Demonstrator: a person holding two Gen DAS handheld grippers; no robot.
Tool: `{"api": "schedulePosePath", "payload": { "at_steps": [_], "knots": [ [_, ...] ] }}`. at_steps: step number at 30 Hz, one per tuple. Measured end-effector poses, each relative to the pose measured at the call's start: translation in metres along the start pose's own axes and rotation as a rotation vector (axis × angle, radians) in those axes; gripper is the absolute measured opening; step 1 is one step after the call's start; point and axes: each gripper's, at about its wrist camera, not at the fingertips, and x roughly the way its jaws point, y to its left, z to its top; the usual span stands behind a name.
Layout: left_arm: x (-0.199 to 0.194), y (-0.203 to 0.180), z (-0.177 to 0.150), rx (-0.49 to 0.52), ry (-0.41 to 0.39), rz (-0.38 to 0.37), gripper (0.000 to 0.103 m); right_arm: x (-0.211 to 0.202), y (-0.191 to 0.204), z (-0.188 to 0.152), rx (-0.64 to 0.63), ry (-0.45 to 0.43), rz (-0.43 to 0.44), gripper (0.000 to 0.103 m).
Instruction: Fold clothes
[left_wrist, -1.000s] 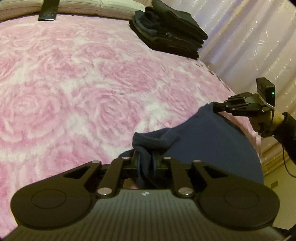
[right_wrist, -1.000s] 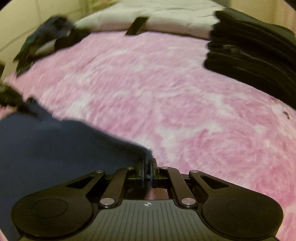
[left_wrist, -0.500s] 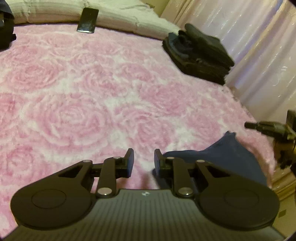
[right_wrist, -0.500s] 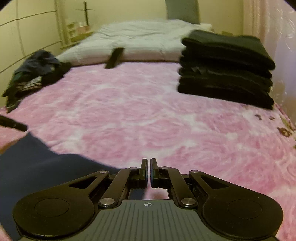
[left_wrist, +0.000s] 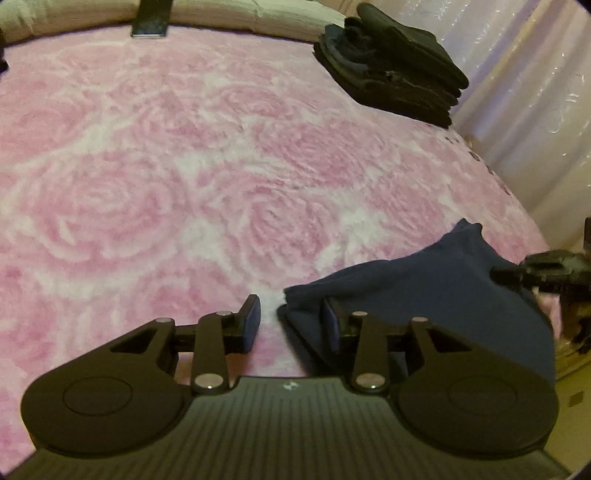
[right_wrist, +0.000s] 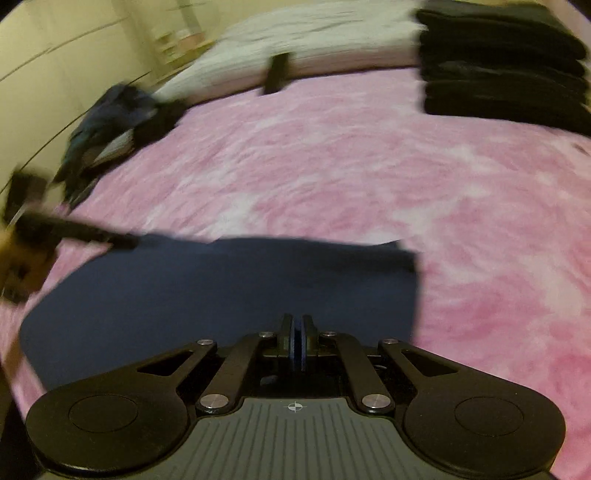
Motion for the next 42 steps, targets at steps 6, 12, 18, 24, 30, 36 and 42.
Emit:
{"api": "schedulePosePath", "payload": {
  "at_steps": [6, 12, 18, 24, 30, 36, 42],
  "knots": [
    [-0.065, -0.034, -0.017, 0.161, -0.142, 0.076, 0.026, -0.039, 0.035, -0.004, -0.081, -0.074, -0.031, 0.073],
    [-0.124, -0.092, -0.072, 0.404, -0.227, 0.009, 0.029, -0.069, 0.101, -0.038, -0.108, -0.185, 0.093, 0.073],
    [-0.108, -0.12, -0.13, 0.376, -0.156, -0.037, 0.03, -0.036, 0.144, -0.065, -0.083, -0.169, 0.185, 0.073],
    [-0.106, -0.114, -0.159, 0.264, -0.15, -0.047, 0.031, -0.018, 0.16, -0.047, -0.144, -0.096, 0.151, 0.073],
    [-0.117, -0.114, -0.168, 0.218, -0.194, -0.063, 0.029, 0.022, 0.183, 0.001, -0.268, -0.025, 0.155, 0.064],
    [-0.113, -0.116, -0.172, 0.218, -0.168, -0.042, 0.029, 0.092, 0.207, 0.014, -0.413, 0.119, 0.174, 0.047],
    [-0.137, -0.128, -0.145, 0.239, -0.28, -0.03, 0.029, 0.08, 0.189, 0.011, -0.4, 0.111, 0.221, 0.047]
  ]
}}
